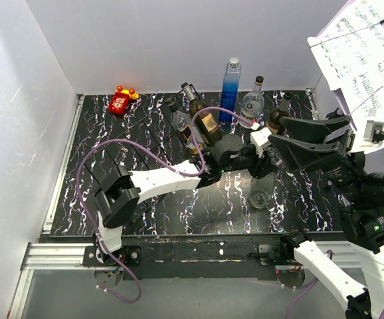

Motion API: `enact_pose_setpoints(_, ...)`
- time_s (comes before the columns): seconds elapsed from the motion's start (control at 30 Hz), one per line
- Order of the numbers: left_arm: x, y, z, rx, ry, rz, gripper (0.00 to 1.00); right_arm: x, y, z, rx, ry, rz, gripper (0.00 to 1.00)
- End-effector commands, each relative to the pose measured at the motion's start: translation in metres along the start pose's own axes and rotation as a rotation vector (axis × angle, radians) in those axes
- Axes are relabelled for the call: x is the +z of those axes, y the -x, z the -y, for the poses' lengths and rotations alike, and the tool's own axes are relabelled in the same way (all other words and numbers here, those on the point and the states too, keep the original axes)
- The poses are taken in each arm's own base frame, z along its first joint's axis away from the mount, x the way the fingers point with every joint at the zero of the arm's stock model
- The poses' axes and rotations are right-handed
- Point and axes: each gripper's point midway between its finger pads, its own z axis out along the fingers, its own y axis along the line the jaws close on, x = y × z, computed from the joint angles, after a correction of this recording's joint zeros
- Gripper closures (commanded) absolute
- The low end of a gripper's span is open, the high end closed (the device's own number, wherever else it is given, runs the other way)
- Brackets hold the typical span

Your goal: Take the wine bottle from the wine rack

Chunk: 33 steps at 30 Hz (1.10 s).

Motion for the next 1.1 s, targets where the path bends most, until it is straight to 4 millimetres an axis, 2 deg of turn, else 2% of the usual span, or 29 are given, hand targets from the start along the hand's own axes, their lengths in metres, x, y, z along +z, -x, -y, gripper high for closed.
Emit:
enact_pose_setpoints(0.0, 0.004, 0.107, 0.040, 0.049, -0.115, 0.272, 1.00, -0.003, 0.025, -0.012, -0.035, 0.022, 0.077, 0.27)
enact_pose_setpoints(0.2, 0.018, 0.093, 0.049, 0.040, -0.132, 0.223, 0.98, -0.006, 0.023, -0.009, -0.055, 0.004, 0.074, 0.27)
enact_pose_setpoints(0.33, 0.019, 0.089, 0.048, 0.035, -0.126, 0.204, 0.48, -0.006, 0.022, -0.005, -0.063, -0.012, 0.076, 0.26)
enact_pose_setpoints(0.37, 0.019, 0.089, 0.048, 0.034, -0.127, 0.199, 0.39, -0.006, 0.021, -0.004, -0.063, -0.015, 0.073, 0.26)
enact_pose_setpoints(0.47, 0.019, 0.085, 0.048, 0.030, -0.126, 0.181, 0.25, -0.005, 0.021, -0.003, -0.061, -0.018, 0.074, 0.26)
enact_pose_setpoints(0.6, 0.015, 0.085, 0.046, 0.030, -0.110, 0.187, 0.19, -0.007, 0.023, -0.004, -0.061, -0.023, 0.081, 0.26)
enact_pose_setpoints(0.77, 0.010, 0.088, 0.045, 0.030, -0.096, 0.197, 0.17, -0.007, 0.023, -0.003, -0.062, -0.029, 0.079, 0.26)
enact_pose_setpoints(0.9, 0.002, 0.101, 0.049, 0.017, -0.101, 0.219, 0.14, -0.007, 0.025, -0.003, -0.064, -0.033, 0.081, 0.26)
enact_pose_setpoints(0.93, 0.000, 0.105, 0.051, 0.012, -0.103, 0.224, 0.12, -0.008, 0.025, -0.003, -0.064, -0.036, 0.080, 0.26)
enact_pose_setpoints(1.0, -0.006, 0.111, 0.052, -0.003, -0.098, 0.237, 0.02, -0.008, 0.026, -0.003, -0.064, -0.037, 0.080, 0.26)
enact_pose_setpoints(1.07, -0.015, 0.122, 0.047, -0.035, -0.053, 0.261, 0.02, -0.009, 0.028, -0.003, -0.065, -0.041, 0.086, 0.26)
